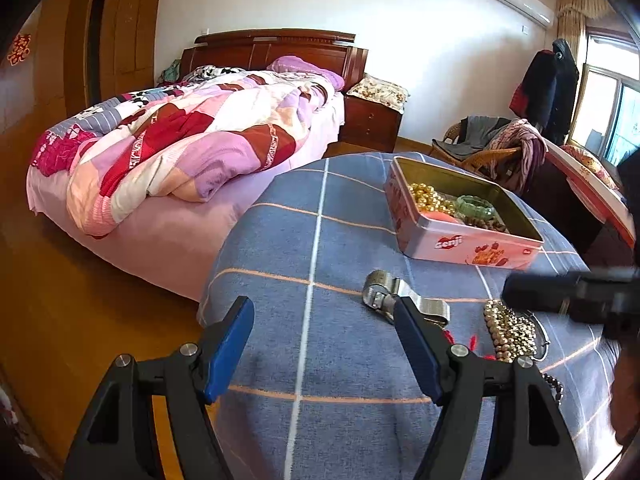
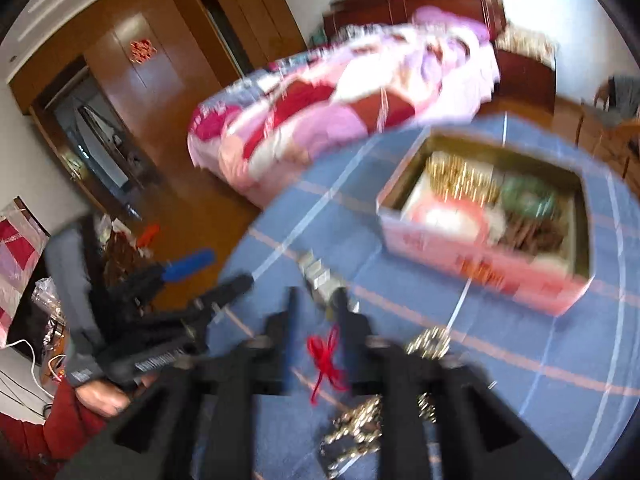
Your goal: Organize jewelry
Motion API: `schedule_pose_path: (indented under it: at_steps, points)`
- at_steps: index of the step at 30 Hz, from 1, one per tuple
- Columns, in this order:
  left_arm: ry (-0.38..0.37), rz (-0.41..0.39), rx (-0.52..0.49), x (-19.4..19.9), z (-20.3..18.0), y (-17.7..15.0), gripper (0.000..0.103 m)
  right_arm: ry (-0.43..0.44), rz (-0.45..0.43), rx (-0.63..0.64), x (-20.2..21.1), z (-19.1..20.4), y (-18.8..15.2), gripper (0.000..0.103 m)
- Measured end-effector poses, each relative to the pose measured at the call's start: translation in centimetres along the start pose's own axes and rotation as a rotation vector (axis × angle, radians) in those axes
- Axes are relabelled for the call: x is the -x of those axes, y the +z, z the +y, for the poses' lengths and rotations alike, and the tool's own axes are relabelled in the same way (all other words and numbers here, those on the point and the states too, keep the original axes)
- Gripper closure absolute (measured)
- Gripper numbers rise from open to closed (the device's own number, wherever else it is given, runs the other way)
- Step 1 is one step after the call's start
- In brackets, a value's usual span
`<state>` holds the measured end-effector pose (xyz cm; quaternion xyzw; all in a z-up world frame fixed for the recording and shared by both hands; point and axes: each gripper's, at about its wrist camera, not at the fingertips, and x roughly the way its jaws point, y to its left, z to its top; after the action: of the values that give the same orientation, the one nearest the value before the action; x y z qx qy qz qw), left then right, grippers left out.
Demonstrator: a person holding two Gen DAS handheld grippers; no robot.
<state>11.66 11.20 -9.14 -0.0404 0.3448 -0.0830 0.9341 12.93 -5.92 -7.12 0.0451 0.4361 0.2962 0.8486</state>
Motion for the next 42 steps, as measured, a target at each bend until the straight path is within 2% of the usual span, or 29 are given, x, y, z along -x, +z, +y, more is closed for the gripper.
schedule_pose_path:
  at_steps: [4,5,6,7,8,9,11,13,17,19,21,25,28,32,36,37,38,40,41,42]
  points:
    - [0.016,0.002,0.007,0.2,0.6,0.0,0.031,-0.089,0.064,0.049,-3.6,0.6,-1.7,0.055]
    - [0.019,0.001,0.014,0.3,0.9,0.0,0.031,-0.105,0.079,0.06,-4.2,0.7,-2.0,0.064]
    - [0.021,0.0,0.018,0.4,1.1,0.0,0.031,-0.137,0.072,0.085,-4.6,1.0,-2.3,0.07]
    - [0.025,-0.001,0.023,0.5,1.3,0.0,0.031,-0.201,0.075,0.134,-4.9,1.7,-2.4,0.083]
    - [0.03,-0.003,0.029,0.6,1.5,0.0,0.031,-0.228,0.072,0.147,-4.9,1.8,-2.3,0.091]
    - [0.031,-0.005,0.035,0.6,1.7,0.0,0.031,-0.23,0.081,0.137,-5.0,1.7,-2.0,0.092]
    - [0.03,-0.007,0.053,0.7,2.0,0.1,0.031,-0.18,0.095,0.07,-5.1,0.7,-1.3,0.096]
    - [0.023,-0.011,0.063,0.9,2.1,0.0,0.031,0.004,0.112,-0.071,-4.8,-1.0,-0.6,0.097]
    - [0.023,-0.012,0.063,0.9,2.4,0.0,0.031,0.262,0.032,-0.24,-2.1,-2.9,0.1,0.097]
    - [0.018,-0.004,0.068,0.6,2.4,-0.1,0.031,0.309,-0.012,-0.268,-0.5,-3.2,0.7,0.098]
    - [-0.007,0.003,0.068,0.3,2.1,-0.2,0.031,0.281,-0.058,-0.256,1.2,-3.3,1.4,0.098]
    - [-0.061,0.011,0.024,-0.2,0.4,0.1,0.031,0.166,-0.13,-0.228,3.8,-4.0,2.4,0.097]
    - [-0.127,0.046,0.001,-2.0,-1.5,0.8,0.031,0.087,-0.171,-0.226,5.4,-4.5,2.5,0.097]
    - [-0.123,0.12,0.01,-4.9,-3.6,1.8,0.031,-0.005,-0.209,-0.206,6.1,-4.9,2.3,0.097]
    - [-0.068,0.228,0.019,-7.9,-5.0,2.2,0.034,-0.081,-0.233,-0.176,6.7,-5.2,2.3,0.097]
    - [-0.048,0.221,0.018,-8.0,-5.1,2.3,0.046,-0.095,-0.236,-0.17,6.7,-5.3,2.4,0.097]
    - [-0.023,0.222,0.001,-8.2,-5.3,2.4,0.063,-0.112,-0.239,-0.165,6.9,-5.4,2.4,0.097]
    - [-0.013,0.225,-0.038,-8.2,-5.4,2.4,0.073,-0.138,-0.251,-0.158,7.2,-5.8,2.4,0.098]
    - [-0.029,0.225,-0.05,-8.1,-5.4,2.3,0.079,-0.141,-0.257,-0.16,7.1,-6.1,2.5,0.098]
    - [-0.044,0.226,-0.045,-8.1,-5.3,2.3,0.081,-0.14,-0.264,-0.167,7.4,-6.4,2.4,0.098]
